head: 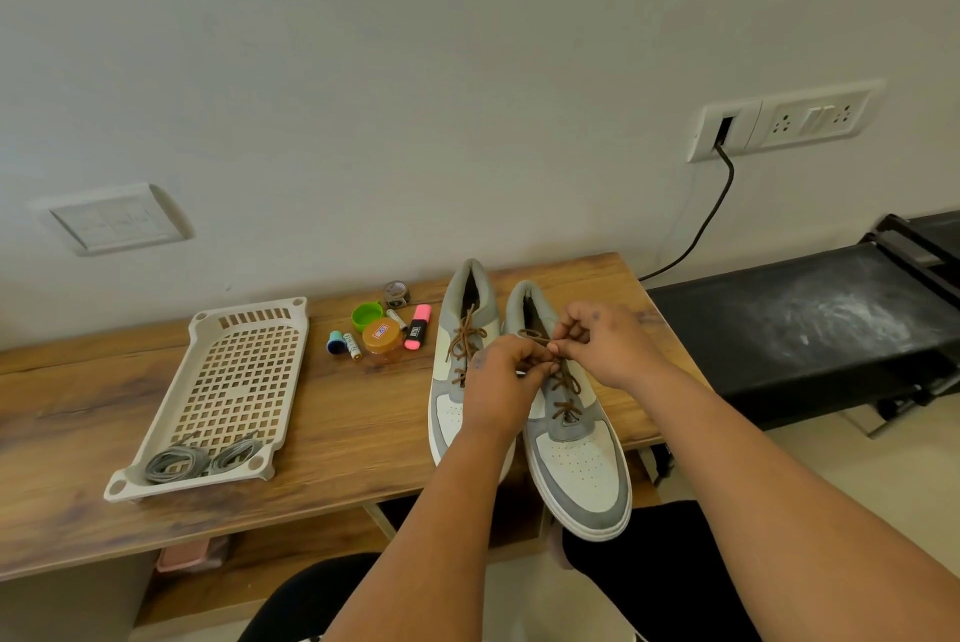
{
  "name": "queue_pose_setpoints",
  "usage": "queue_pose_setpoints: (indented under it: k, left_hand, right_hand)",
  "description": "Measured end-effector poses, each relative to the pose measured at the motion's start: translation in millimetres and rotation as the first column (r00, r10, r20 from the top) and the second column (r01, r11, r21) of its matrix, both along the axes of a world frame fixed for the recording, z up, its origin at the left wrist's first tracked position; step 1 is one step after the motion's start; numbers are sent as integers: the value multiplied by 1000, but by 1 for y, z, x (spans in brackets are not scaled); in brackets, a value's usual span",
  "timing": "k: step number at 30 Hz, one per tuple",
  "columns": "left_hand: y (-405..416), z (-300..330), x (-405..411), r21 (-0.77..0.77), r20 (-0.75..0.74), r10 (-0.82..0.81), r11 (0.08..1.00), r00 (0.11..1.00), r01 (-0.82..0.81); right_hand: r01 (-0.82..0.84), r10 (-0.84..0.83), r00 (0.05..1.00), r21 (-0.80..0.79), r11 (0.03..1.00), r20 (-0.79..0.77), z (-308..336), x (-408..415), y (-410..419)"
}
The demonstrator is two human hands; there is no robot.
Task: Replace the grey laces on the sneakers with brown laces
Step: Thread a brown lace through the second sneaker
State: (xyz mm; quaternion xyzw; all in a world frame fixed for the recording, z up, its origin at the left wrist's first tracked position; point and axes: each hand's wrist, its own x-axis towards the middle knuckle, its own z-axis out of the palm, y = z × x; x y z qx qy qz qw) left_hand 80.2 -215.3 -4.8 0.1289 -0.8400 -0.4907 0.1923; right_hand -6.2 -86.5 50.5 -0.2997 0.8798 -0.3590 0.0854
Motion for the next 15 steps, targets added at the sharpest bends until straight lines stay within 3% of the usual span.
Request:
queue_pose_setpoints:
  k: [6,15]
  left_hand:
    - [2,-2,5,74,-28,7,997,1000,-5]
    - [5,-6,6,78,-49,49,996,998,-46]
  right_hand:
    - [-53,54,998,58,997,-12,3,0,-1]
    - [24,-22,998,-37,999,56,-4,3,-3]
